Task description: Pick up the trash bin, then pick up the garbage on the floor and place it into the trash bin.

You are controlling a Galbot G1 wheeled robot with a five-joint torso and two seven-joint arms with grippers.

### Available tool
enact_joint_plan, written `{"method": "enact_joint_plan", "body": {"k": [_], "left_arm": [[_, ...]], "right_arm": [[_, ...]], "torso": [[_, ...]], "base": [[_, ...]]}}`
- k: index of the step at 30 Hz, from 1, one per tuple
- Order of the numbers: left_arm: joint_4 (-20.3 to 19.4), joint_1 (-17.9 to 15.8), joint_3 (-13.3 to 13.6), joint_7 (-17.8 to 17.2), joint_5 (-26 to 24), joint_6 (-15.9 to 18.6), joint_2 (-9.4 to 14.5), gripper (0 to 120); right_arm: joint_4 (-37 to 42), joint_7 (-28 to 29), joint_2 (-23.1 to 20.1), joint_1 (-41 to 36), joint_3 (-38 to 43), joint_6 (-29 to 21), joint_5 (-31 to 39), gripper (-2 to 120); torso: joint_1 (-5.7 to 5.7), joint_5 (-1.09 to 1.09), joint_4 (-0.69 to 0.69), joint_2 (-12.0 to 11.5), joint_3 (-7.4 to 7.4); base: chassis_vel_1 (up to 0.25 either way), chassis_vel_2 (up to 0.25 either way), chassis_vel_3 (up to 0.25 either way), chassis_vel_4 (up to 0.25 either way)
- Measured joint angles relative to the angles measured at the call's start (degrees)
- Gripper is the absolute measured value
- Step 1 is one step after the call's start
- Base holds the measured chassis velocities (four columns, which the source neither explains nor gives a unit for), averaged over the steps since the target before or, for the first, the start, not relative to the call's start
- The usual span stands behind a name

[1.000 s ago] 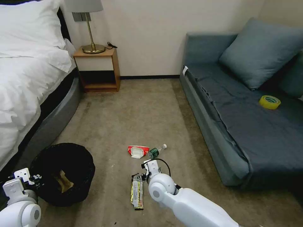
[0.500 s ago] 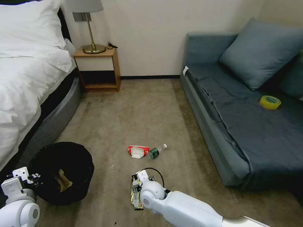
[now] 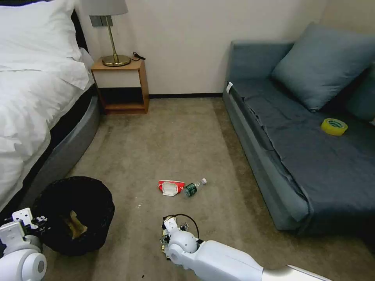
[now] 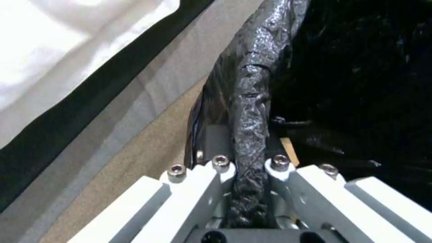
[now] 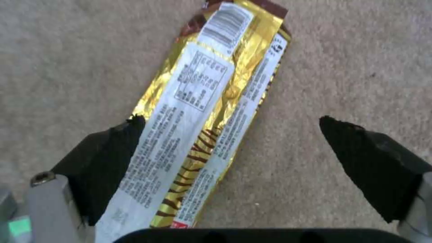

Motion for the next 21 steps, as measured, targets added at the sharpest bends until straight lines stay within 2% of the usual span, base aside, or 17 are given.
{"method": "enact_joint_plan", "body": {"k": [15, 20, 21], "left_arm": [[-0.38, 0.64, -1.01, -0.01, -0.18, -0.3, -0.24, 1], [-0.38, 0.68, -1.09, -0.01, -0.2, -0.41, -0.28, 1], [-0.38, 0.68, -1.09, -0.01, -0.2, -0.41, -0.28, 1]], "right_arm": [[-5.84, -2.15, 1.93, -0.17, -1.81, 2.66, -4.42, 86], [-5.64, -2.24, 1.63, -0.34, -1.88, 3.17, -5.15, 67], [-5.64, -2.24, 1.63, -0.34, -1.88, 3.17, -5.15, 67]], "torso": [[0.0, 0.01, 0.0, 0.0, 0.0], [0.0, 0.02, 0.01, 0.01, 0.0], [0.0, 0.02, 0.01, 0.01, 0.0]], "base": [[0.0, 0.0, 0.0, 0.0], [0.0, 0.0, 0.0, 0.0], [0.0, 0.0, 0.0, 0.0]]}}
